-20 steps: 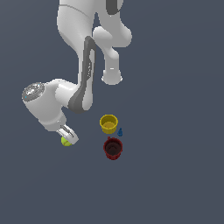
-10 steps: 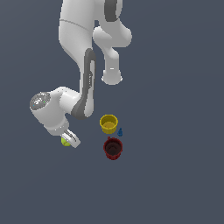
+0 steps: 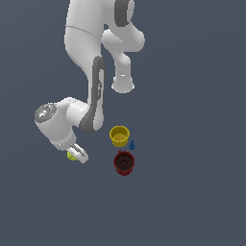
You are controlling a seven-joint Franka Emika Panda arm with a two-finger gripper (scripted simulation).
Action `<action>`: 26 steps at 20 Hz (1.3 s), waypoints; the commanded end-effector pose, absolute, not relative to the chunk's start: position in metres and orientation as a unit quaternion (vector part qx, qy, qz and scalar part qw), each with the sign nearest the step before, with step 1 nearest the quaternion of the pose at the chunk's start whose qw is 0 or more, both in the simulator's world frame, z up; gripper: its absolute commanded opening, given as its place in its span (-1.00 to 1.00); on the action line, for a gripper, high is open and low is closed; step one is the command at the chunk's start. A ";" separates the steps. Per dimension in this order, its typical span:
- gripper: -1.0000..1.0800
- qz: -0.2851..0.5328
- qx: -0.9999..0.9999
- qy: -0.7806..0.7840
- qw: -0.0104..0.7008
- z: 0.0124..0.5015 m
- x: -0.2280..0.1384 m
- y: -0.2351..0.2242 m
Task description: Pick up a designated object from a clutter of objects.
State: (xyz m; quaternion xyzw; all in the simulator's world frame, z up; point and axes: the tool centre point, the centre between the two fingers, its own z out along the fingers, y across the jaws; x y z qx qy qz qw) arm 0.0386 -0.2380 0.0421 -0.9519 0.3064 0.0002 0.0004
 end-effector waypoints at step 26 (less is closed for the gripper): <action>-1.00 0.000 -0.952 0.306 0.001 0.127 0.015 -0.162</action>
